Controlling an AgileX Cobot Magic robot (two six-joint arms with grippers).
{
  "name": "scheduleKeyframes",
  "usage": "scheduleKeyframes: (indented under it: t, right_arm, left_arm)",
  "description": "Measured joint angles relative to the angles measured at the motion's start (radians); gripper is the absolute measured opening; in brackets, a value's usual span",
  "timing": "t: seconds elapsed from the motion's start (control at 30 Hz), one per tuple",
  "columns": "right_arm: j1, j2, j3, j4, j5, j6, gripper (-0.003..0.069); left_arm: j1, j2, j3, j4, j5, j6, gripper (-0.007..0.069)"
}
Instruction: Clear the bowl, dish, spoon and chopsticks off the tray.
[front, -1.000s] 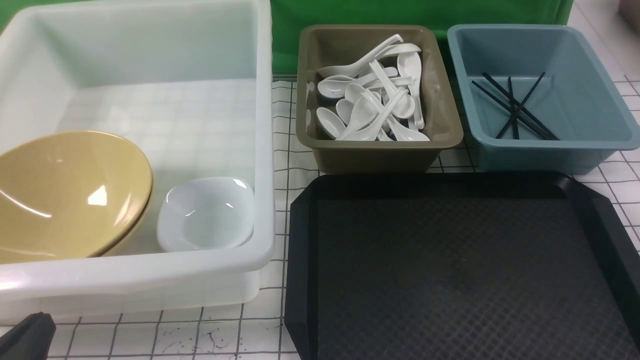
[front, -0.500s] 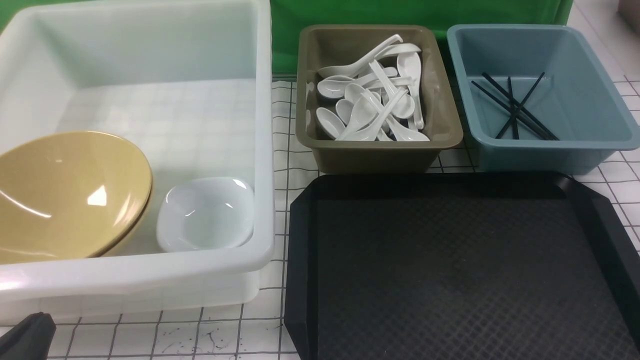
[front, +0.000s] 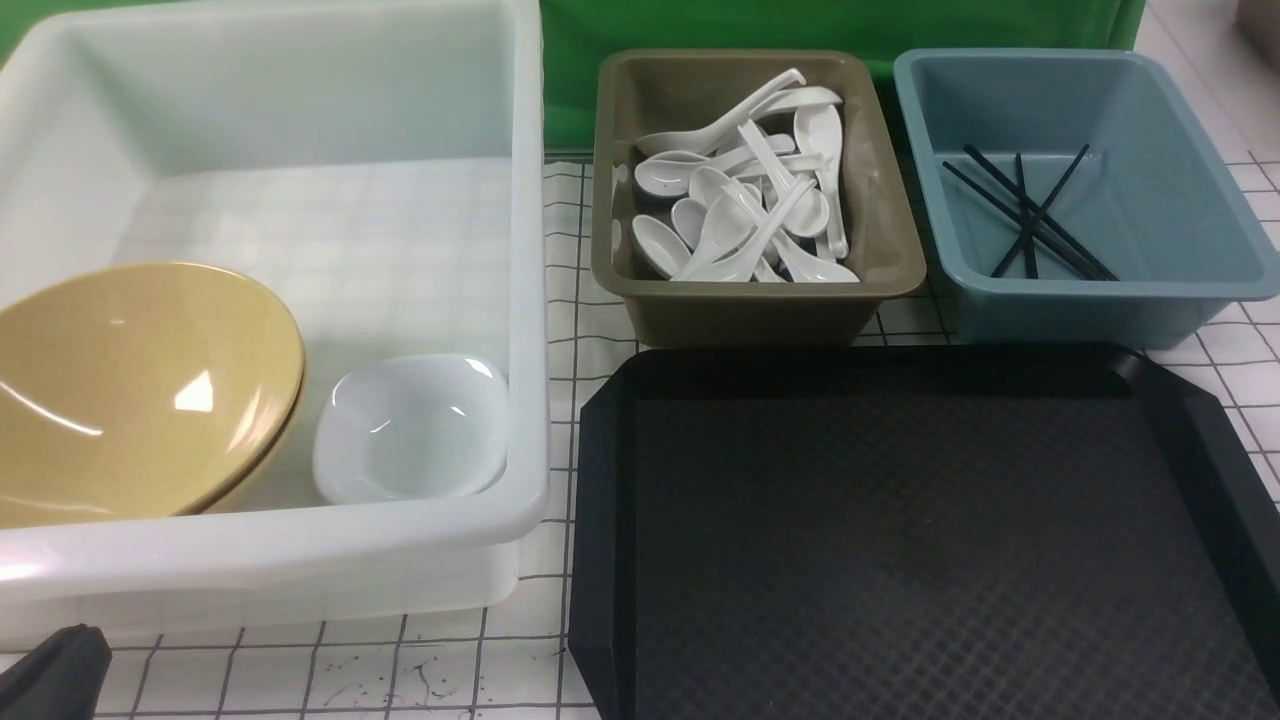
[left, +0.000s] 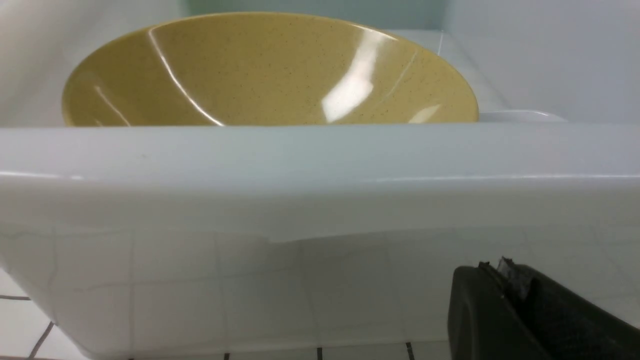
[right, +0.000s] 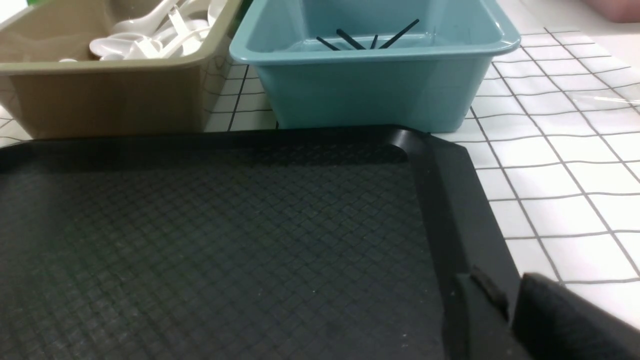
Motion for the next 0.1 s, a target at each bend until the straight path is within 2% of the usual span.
scheduleKeyframes:
  t: [0.1]
  right_arm:
    - [0.0,0.0,0.0,0.0,0.0,0.0,0.0176]
  left_arm:
    - [0.0,0.0,0.0,0.0,0.0,0.0,-0.0006]
